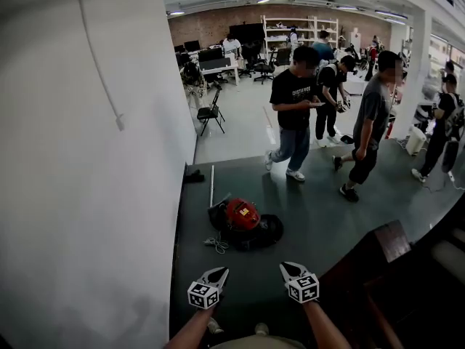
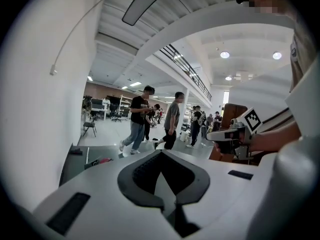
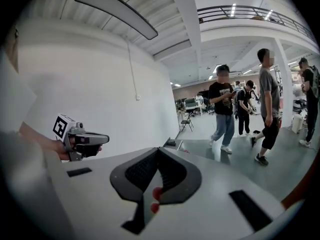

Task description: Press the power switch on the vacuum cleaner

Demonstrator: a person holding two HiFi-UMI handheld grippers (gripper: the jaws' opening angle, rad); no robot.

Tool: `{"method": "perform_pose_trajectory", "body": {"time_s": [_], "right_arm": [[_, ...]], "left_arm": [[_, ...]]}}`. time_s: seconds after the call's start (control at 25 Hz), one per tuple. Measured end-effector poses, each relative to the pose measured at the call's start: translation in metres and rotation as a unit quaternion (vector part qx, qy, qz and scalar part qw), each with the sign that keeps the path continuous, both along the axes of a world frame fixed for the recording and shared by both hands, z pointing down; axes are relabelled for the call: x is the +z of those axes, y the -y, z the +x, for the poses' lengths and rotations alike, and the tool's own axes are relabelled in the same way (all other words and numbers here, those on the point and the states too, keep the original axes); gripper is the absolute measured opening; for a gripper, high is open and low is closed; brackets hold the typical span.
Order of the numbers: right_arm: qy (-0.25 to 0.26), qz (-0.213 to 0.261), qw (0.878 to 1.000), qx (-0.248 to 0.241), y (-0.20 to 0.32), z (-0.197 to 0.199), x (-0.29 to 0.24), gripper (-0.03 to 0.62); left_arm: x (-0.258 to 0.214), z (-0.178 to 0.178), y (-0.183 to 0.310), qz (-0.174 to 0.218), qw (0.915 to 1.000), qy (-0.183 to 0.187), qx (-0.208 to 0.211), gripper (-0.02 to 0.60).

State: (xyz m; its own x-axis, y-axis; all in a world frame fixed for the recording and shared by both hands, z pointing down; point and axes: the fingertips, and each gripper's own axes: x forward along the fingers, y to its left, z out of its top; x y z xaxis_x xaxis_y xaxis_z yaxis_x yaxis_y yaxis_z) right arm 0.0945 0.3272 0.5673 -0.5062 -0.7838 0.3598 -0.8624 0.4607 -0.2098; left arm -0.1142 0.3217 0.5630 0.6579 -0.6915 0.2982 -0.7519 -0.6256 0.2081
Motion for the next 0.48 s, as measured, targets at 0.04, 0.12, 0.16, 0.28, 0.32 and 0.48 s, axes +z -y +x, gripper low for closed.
{"method": "perform_pose_trajectory", "body": {"time_s": [0.04,0.12,0.16,0.28,0.32,0.48], "right_arm": [[-0.003,-0.008,1.0,-0.001,0.0,-0.001,0.005,0.011],[-0.017,-0.016,1.0,-0.004,-0.006,-0.002,0.01,0.009],[-0.026,-0.013,1.0,-0.006,-0.011,-0.002,0.011,0.009],[-0.04,0.007,0.999,-0.02,-0.024,-0.003,0.01,0.008],[-0.039,0.013,0.999,-0.024,-0.028,-0.004,0.01,0.008],[-0.032,0.029,0.999,-0.027,-0.042,0.0,-0.001,0.008]], "left_arm": [[0.004,0.002,-0.001,-0.004,1.0,0.002,0.001,0.006],[0.015,0.006,-0.008,-0.015,0.9999,0.007,0.001,0.006],[0.02,0.007,-0.012,-0.021,0.9997,0.009,0.002,0.006],[0.03,0.006,-0.021,-0.033,0.9994,0.012,0.005,0.006],[0.031,0.007,-0.025,-0.033,0.9994,0.012,0.006,0.006],[0.025,0.01,-0.037,-0.032,0.9994,0.006,0.009,0.006]]}}
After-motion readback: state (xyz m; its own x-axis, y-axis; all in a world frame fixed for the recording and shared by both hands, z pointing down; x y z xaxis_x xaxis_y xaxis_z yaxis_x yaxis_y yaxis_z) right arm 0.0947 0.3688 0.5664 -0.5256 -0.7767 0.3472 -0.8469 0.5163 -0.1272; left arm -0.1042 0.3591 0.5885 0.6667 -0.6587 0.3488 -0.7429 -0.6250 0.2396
